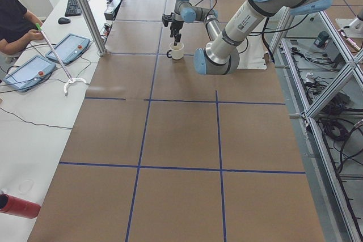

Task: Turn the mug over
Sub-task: 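Rotate the mug upright and lower it onto the table with the left gripper, then open the left gripper and withdraw the left arm away from the mug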

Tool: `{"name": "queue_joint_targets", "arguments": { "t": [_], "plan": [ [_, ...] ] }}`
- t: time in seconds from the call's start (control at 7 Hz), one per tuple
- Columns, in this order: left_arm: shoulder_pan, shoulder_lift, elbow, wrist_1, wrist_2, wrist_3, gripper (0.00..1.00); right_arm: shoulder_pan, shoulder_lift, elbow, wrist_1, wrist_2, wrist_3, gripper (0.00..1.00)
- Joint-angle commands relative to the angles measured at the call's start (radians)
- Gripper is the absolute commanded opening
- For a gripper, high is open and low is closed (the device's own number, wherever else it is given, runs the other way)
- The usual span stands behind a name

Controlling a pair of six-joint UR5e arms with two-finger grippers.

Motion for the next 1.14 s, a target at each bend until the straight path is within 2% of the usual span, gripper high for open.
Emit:
{"name": "queue_joint_targets", "arguments": {
  "t": [0.0,0.29,0.57,0.71,1.0],
  "plan": [
    [-0.09,0.036,-0.129,0.058,-0.092,0.116,1.0,0.0,0.0,0.0,0.0,0.0,0.0,1.0],
    [-0.212,0.212,-0.357,0.05,-0.228,0.288,1.0,0.0,0.0,0.0,0.0,0.0,0.0,1.0],
    [-0.382,0.327,-0.439,0.049,-0.331,0.541,1.0,0.0,0.0,0.0,0.0,0.0,0.0,1.0],
    [-0.485,0.437,-0.505,0.049,-0.395,0.715,1.0,0.0,0.0,0.0,0.0,0.0,0.0,1.0],
    [-0.724,0.614,-0.53,0.05,-0.485,1.095,1.0,0.0,0.0,0.0,0.0,0.0,0.0,1.0]
  ]
}}
